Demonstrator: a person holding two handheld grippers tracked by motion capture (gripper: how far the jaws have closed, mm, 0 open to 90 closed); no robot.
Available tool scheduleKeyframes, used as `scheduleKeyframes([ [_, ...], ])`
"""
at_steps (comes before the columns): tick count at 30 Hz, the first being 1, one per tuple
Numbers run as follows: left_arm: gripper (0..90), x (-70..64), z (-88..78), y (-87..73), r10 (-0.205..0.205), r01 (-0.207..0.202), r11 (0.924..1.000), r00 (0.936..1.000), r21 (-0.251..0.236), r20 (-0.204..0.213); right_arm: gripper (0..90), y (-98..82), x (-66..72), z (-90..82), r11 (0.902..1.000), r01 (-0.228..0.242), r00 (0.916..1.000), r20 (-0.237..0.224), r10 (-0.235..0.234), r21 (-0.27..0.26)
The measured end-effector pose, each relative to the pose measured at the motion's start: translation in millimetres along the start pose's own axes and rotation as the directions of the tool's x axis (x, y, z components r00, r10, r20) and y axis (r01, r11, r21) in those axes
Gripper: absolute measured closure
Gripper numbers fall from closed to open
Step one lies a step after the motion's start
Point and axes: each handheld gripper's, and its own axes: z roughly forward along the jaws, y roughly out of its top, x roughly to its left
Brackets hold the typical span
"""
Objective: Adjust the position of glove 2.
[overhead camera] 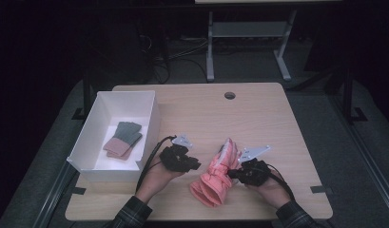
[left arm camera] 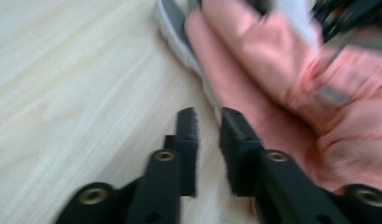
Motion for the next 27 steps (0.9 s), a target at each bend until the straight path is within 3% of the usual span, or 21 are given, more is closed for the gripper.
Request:
scheduleKeyframes([
  [6, 45.3, -7.9, -6.7, 21.9, 0.0, 0.002, 0.9987, 0.9991, -0.051, 0.042, 90.0, 0.2, -0.2, 0.8, 1.0, 0.007, 1.0, 0.003, -0.007, 0.0],
  [9, 36.7, -11.2, -2.5, 32.2, -0.008, 0.013, 0.9969, 0.998, -0.078, 0.062, 90.0, 0.2, -0.4, 1.1, 0.9999, 0.013, 0.9999, 0.004, -0.013, 0.001],
  [13, 24.7, -15.8, 11.0, 41.3, -0.013, 0.018, 0.9972, 0.9972, -0.072, 0.074, 90.0, 0.2, 0.3, 1.2, 1.0, 0.008, 1.0, 0.006, -0.008, 0.003],
  [22, 15.3, -19.0, 43.6, 47.3, -0.005, 0.005, 1.0, 0.9981, 0.006, 0.061, 90.0, -0.1, 0.8, 1.5, 1.0, 0.007, 0.9999, 0.007, -0.007, 0.003],
  [27, 14.4, -13.4, 55.5, 39.1, -0.045, 0.043, 0.9987, 0.9961, 0.027, 0.076, 90.0, -0.5, 0.4, 2.1, 0.9999, 0.013, 0.9999, 0.01, -0.013, 0.003],
])
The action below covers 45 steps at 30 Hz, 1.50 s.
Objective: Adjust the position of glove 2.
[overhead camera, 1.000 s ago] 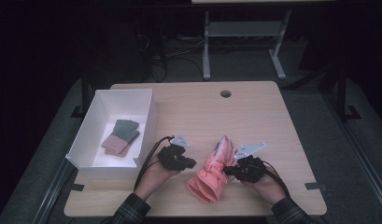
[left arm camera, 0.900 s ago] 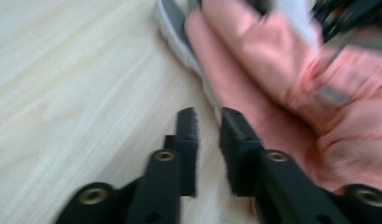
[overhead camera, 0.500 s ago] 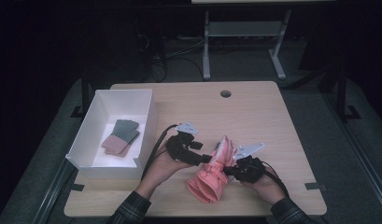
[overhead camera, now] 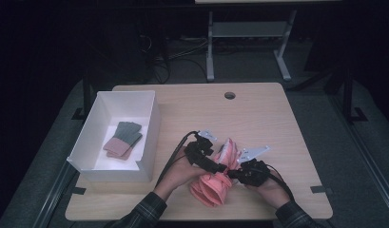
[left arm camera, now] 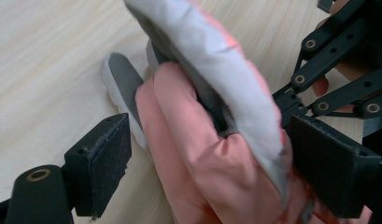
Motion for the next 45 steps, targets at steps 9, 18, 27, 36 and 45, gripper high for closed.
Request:
scheduleKeyframes([
  [9, 12.7, 10.7, 12.4, -11.7, -0.065, 0.063, 0.9972, 0.9965, 0.04, 0.052, 90.0, -0.9, 0.3, 1.6, 1.0, 0.003, 1.0, -0.001, -0.003, 0.005],
  [18, 12.6, 19.8, 23.7, -17.8, -0.136, 0.126, 0.9891, 0.9801, 0.076, 0.145, 90.0, -2.9, -1.3, 2.6, 0.9999, -0.007, 0.9999, -0.013, 0.007, 0.008],
  [27, 12.8, 18.2, 28.7, -17.7, -0.142, 0.129, 0.9874, 0.9768, 0.093, 0.16, 90.0, -2.9, -0.4, 3.6, 0.9999, 0.003, 1.0, -0.008, -0.003, 0.012],
  [36, 21.6, 17.2, 31.9, -16.9, -0.148, 0.128, 0.9861, 0.9659, 0.107, 0.212, 90.0, -3.5, -0.8, 4.2, 0.9999, 0.01, 0.9999, -0.007, -0.01, 0.01],
  [45, 48.5, 23.5, 27.4, -18.6, -0.147, 0.125, 0.9866, 0.9578, 0.105, 0.247, 90.0, -4.3, -3.0, 2.2, 1.0, -0.003, 0.9998, -0.017, 0.004, 0.003],
])
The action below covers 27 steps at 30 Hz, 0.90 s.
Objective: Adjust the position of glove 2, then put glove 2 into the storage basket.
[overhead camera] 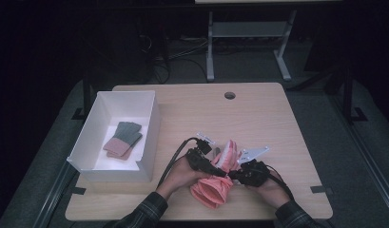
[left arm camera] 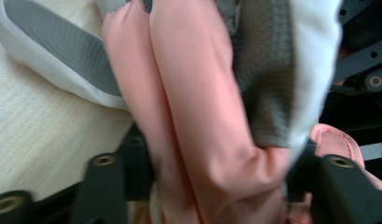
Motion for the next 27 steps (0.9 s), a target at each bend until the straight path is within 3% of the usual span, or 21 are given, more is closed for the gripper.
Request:
scheduleKeyframes([
  [5, 56.4, -2.4, -2.2, 0.7, 0.006, -0.006, 1.0, 1.0, -0.007, -0.005, 81.9, -2.2, -2.9, -12.0, 0.9996, -0.019, 0.9992, -0.036, 0.019, -0.023],
  [11, 58.3, -5.2, -7.2, 2.2, -0.005, 0.005, 0.9998, 1.0, -0.019, 0.008, 72.2, -7.3, -3.8, -34.3, 0.9957, -0.032, 0.9991, -0.029, 0.03, -0.087],
  [16, 58.7, -10.7, -12.4, 4.0, 0.006, -0.006, 0.9996, 1.0, -0.027, -0.008, 51.8, -17.4, -9.5, -51.3, 0.9896, -0.072, 0.9966, 0.032, 0.077, -0.125],
  [20, 58.6, -12.7, -18.5, 4.8, 0.01, -0.011, 0.9993, 0.9998, -0.037, -0.016, 35.4, -23.5, -15.0, -60.3, 0.9795, -0.126, 0.9887, 0.06, 0.137, -0.157],
  [22, 58.6, -13.8, -23.1, 6.0, 0.006, -0.007, 0.9991, 0.9998, -0.043, -0.019, 26.7, -27.3, -17.6, -61.7, 0.9787, -0.13, 0.9863, 0.081, 0.144, -0.159],
  [27, 58.6, -18.2, -37.3, 9.4, -0.017, 0.014, 0.9978, 0.9987, -0.065, -0.049, 17.5, -34.5, -23.8, -62.7, 0.9777, -0.143, 0.9799, 0.117, 0.162, -0.153],
])
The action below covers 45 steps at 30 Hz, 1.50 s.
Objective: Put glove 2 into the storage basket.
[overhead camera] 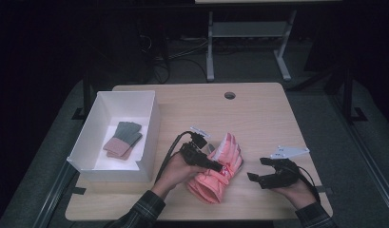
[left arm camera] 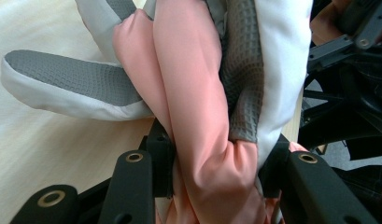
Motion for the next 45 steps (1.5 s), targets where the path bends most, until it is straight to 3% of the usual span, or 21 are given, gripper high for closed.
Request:
scheduleKeyframes([
  [8, 58.4, -12.5, -39.6, 13.2, 0.004, -0.005, 0.9998, 0.9992, -0.021, -0.04, 7.7, -5.3, -5.2, 9.3, 0.9998, -0.015, 0.9982, 0.059, 0.014, 0.012],
  [16, 58.2, -20.7, -86.5, 25.9, 0.003, -0.007, 0.9986, 0.9966, -0.053, -0.083, 4.8, -7.5, -6.5, 14.0, 0.9999, 0.001, 0.998, 0.063, -0.002, 0.015],
  [22, 57.7, -23.4, -121.4, 33.7, 0.026, -0.034, 0.9973, 0.9929, -0.065, -0.116, 3.1, -9.2, -5.8, 17.7, 0.9994, 0.027, 0.9975, 0.065, -0.028, 0.024],
  [31, 57.7, -21.8, -172.3, 40.8, 0.006, -0.025, 0.9937, 0.9854, -0.109, -0.17, 3.1, -10.9, -9.0, 18.9, 0.9995, 0.019, 0.9973, 0.07, -0.02, 0.025],
  [38, 57.6, -16.1, -211.7, 36.5, -0.024, -0.012, 0.9868, 0.9757, -0.162, -0.218, 3.1, -12.2, -12.9, 19.6, 0.9996, 0.011, 0.9975, 0.07, -0.012, 0.026],
  [45, 57.6, -3.6, -244.0, 19.9, -0.075, 0.021, 0.9767, 0.9666, -0.214, -0.245, 3.1, -12.3, -12.5, 21.1, 0.9997, 0.003, 0.9975, 0.07, -0.005, 0.024],
])
